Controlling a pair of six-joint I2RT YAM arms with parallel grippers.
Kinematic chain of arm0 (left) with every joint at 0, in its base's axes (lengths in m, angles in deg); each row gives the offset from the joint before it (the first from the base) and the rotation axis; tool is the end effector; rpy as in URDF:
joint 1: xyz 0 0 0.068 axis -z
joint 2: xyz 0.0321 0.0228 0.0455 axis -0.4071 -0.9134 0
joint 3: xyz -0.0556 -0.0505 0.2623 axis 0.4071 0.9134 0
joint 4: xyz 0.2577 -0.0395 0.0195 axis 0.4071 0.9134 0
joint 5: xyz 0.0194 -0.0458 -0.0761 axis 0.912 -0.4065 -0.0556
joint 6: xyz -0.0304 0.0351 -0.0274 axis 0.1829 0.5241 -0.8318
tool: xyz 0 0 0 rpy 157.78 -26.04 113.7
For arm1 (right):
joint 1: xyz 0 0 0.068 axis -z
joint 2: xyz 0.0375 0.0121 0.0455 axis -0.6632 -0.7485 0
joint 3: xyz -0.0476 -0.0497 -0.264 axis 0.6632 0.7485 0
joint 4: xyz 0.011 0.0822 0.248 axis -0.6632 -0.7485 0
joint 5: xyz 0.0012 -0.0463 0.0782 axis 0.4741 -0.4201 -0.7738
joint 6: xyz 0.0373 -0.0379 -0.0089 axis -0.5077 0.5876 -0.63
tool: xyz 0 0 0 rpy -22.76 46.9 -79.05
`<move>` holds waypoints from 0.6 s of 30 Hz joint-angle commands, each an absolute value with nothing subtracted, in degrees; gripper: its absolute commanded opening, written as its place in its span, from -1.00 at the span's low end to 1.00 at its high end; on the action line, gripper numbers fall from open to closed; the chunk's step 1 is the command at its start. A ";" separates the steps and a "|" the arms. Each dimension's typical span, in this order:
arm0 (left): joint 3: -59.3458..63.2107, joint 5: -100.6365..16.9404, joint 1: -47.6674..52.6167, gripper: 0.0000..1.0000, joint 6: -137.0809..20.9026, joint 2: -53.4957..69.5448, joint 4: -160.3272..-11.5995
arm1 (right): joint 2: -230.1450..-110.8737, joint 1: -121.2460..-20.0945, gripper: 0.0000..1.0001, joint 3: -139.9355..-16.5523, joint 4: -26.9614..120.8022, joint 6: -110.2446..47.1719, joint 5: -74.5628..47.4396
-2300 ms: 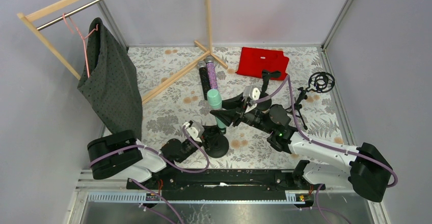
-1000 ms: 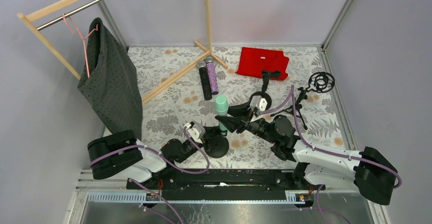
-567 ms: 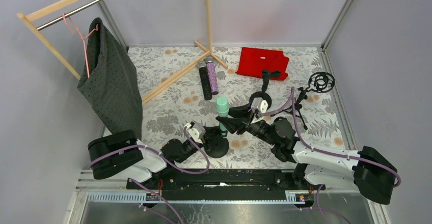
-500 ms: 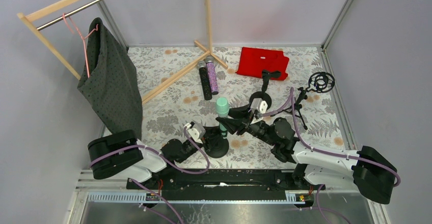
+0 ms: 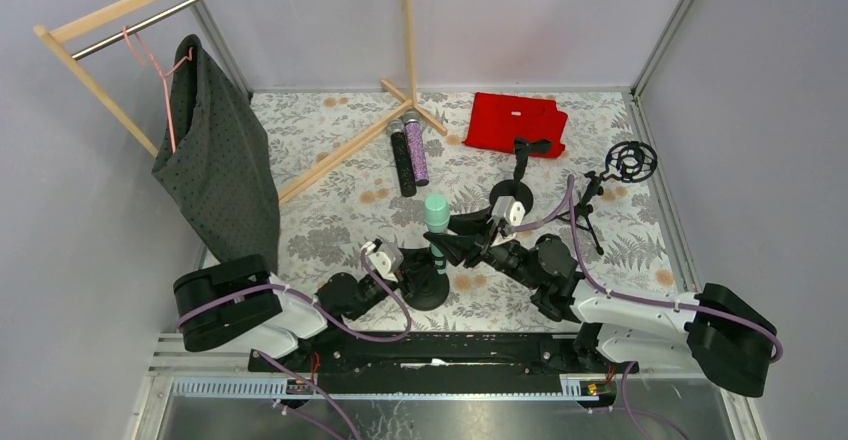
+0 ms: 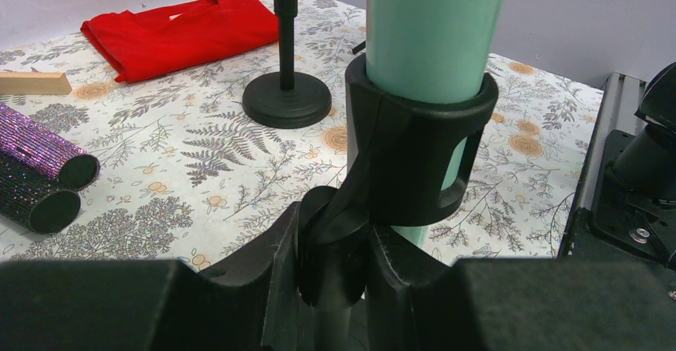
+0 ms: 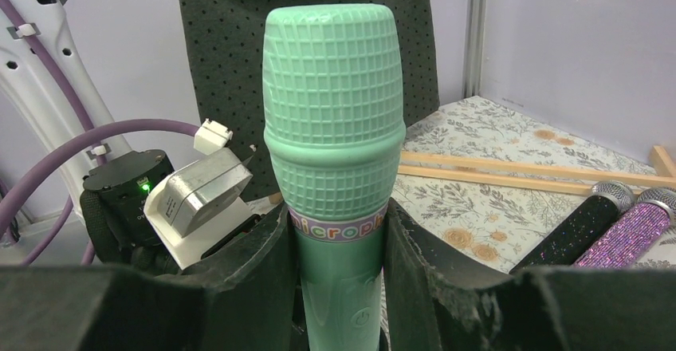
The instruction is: Attach the microphones to the stand
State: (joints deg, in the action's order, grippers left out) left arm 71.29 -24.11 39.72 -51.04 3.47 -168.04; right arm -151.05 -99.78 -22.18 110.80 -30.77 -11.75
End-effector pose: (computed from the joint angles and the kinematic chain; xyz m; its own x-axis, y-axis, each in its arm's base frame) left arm 0.0916 -0.1725 0.1614 -0.0101 -0.1554 -0.9878 0.8140 0.5724 -0.0984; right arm 0.1119 0.1879 0.2658 0.0953 0.3529 -0.9308 -0.9108 0.4082 0.0616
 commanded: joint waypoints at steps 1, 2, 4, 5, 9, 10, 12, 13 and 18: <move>72.11 -21.87 39.34 -1.00 -53.21 2.37 -166.36 | -156.25 -102.86 -1.00 -15.91 87.90 -35.79 -15.65; 72.11 -21.81 39.39 -1.00 -53.19 2.39 -166.24 | -156.37 -102.89 -1.00 -15.84 87.79 -35.76 -15.47; 72.02 -21.97 39.37 -1.00 -53.01 2.44 -165.96 | -156.79 -103.18 -1.00 -15.71 87.68 -35.78 -15.20; 71.97 -22.06 39.35 -1.00 -53.01 2.40 -165.87 | -156.98 -103.30 -1.00 -15.64 87.61 -35.79 -15.09; 72.01 -22.28 39.41 -1.00 -52.82 2.48 -165.86 | -157.72 -103.61 -1.00 -15.39 87.93 -35.86 -14.89; 72.02 -22.21 39.35 -1.00 -52.77 2.52 -165.86 | -157.94 -103.74 -1.00 -15.36 87.95 -35.88 -14.79; 72.08 -22.21 39.34 -1.00 -52.75 2.65 -165.86 | -158.34 -103.85 -1.00 -15.27 88.10 -35.84 -14.79; 72.08 -22.11 39.34 -1.00 -52.75 2.67 -165.86 | -158.48 -103.93 -1.00 -15.24 88.25 -35.83 -14.80; 72.15 -22.10 39.34 -1.00 -52.73 2.68 -165.86 | -159.16 -104.12 -1.00 -15.39 88.35 -35.89 -14.80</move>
